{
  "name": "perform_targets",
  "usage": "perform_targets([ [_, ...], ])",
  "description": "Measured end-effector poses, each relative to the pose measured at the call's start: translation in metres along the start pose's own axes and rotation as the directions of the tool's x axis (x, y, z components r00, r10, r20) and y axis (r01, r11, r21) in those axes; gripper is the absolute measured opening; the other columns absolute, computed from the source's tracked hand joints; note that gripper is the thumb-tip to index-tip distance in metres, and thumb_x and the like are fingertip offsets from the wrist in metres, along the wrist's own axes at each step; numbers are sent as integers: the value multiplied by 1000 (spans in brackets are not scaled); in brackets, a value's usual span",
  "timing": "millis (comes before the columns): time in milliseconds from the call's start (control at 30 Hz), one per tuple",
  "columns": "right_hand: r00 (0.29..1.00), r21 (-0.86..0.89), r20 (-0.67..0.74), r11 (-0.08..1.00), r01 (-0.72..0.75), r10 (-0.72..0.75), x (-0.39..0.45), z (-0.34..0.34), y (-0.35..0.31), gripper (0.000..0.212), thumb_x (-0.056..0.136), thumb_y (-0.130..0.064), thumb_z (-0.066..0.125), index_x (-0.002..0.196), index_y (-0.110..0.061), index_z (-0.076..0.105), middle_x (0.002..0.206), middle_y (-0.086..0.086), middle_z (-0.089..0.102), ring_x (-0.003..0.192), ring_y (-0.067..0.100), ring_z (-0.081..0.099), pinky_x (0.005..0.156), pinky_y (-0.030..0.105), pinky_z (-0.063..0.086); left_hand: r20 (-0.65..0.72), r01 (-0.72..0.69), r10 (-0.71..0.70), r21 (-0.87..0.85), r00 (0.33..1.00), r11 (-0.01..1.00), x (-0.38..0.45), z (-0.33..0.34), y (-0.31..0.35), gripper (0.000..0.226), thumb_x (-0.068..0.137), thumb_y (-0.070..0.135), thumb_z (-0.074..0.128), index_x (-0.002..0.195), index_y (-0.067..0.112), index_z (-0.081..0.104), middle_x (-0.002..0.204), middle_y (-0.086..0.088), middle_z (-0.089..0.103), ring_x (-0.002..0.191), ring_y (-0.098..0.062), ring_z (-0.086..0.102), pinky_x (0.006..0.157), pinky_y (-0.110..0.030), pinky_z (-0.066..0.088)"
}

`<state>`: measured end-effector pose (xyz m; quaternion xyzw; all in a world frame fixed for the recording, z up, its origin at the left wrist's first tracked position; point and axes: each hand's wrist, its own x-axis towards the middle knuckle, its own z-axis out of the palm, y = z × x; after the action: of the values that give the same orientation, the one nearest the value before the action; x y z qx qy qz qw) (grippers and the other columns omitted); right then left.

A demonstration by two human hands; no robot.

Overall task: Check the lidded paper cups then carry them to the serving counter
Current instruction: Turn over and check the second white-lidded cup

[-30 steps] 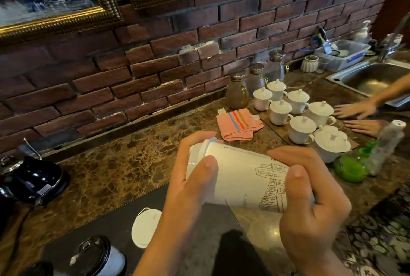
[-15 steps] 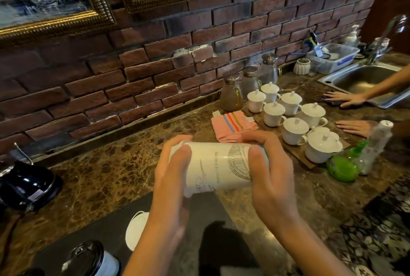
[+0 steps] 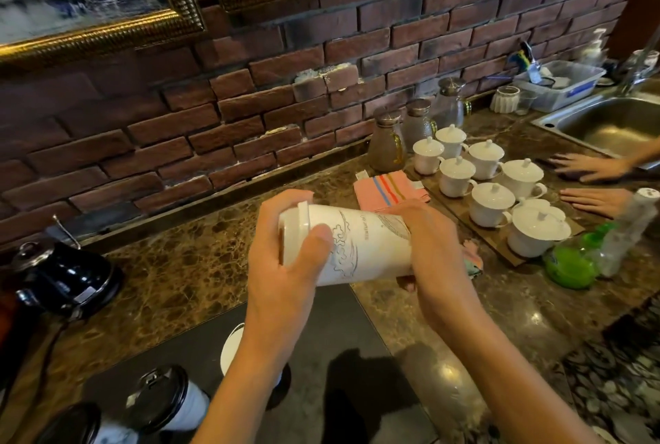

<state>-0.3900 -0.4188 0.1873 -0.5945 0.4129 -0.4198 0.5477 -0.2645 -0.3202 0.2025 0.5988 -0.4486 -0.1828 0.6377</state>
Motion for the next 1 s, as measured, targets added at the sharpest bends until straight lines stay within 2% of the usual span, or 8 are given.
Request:
perform_targets([
  [133, 891, -182, 29, 874, 450, -453, -15, 2, -8, 32, 92, -40, 39, 96, -20, 63, 90, -9, 62, 86, 11, 61, 62, 32, 51, 79, 353, -346, -312, 935, 882, 0, -9, 0, 28, 89, 39, 65, 116, 33, 63, 106, -3, 70, 92, -17, 71, 67, -37, 60],
  [233, 820, -187, -44, 811, 554, -570, -25, 2, -2, 31, 94, -26, 40, 96, -9, 66, 91, 4, 66, 85, 16, 63, 61, 37, 51, 110, 325, -306, -287, 946, 901, -1, -9, 2, 30, 87, 42, 60, 116, 34, 62, 106, -2, 71, 96, -21, 71, 70, -45, 59],
  [367, 950, 95, -142, 951, 293, -278, -24, 3, 1, 31, 91, -25, 43, 86, -17, 72, 85, 3, 70, 83, 17, 67, 54, 34, 52, 72, 118, -110, -121, 991, 986, -5, -9, 1, 39, 81, 46, 62, 118, 35, 58, 113, 2, 64, 102, -20, 67, 69, -47, 60],
  [533, 994, 54, -33, 993, -103, 105, -6, 3, 28, 34, 92, -11, 58, 72, -33, 75, 80, -1, 70, 75, 23, 66, 51, 34, 48, 67, -58, 53, 74, 996, 996, -12, -9, -5, 50, 78, 43, 61, 123, 23, 55, 111, 21, 56, 100, -9, 62, 63, -25, 56],
  [633, 966, -136, -20, 958, 252, -257, -24, 2, 13, 21, 98, -18, 54, 83, -27, 67, 84, -14, 65, 77, 8, 64, 49, 30, 53, 73, -90, 91, -26, 993, 996, -12, -12, -6, 43, 80, 39, 59, 121, 28, 55, 119, 11, 57, 101, -19, 62, 64, -37, 59],
  [767, 718, -209, -70, 714, 668, -692, -39, 2, 0, 34, 92, -20, 40, 91, 2, 66, 86, 9, 66, 83, 16, 64, 65, 21, 47, 150, 218, -179, -313, 972, 924, -12, -13, -3, 46, 80, 44, 58, 121, 24, 56, 124, -13, 60, 111, -39, 62, 66, -51, 58],
  [900, 884, 40, -184, 896, 443, -429, -37, 3, 0, 32, 94, -13, 41, 85, -5, 71, 76, 5, 69, 74, 16, 65, 53, 24, 47, 51, -53, 58, -94, 997, 994, -11, -9, -1, 38, 80, 42, 57, 117, 32, 58, 120, -7, 59, 106, -30, 62, 67, -58, 57],
  [1000, 979, 147, -149, 976, 160, -138, -31, 2, 1, 32, 95, -14, 46, 79, -16, 73, 75, 4, 70, 63, 10, 64, 45, 24, 42, 56, -185, 181, 83, 982, 979, -9, -8, -2, 40, 81, 41, 56, 118, 27, 56, 116, 4, 58, 101, -23, 60, 67, -41, 57],
])
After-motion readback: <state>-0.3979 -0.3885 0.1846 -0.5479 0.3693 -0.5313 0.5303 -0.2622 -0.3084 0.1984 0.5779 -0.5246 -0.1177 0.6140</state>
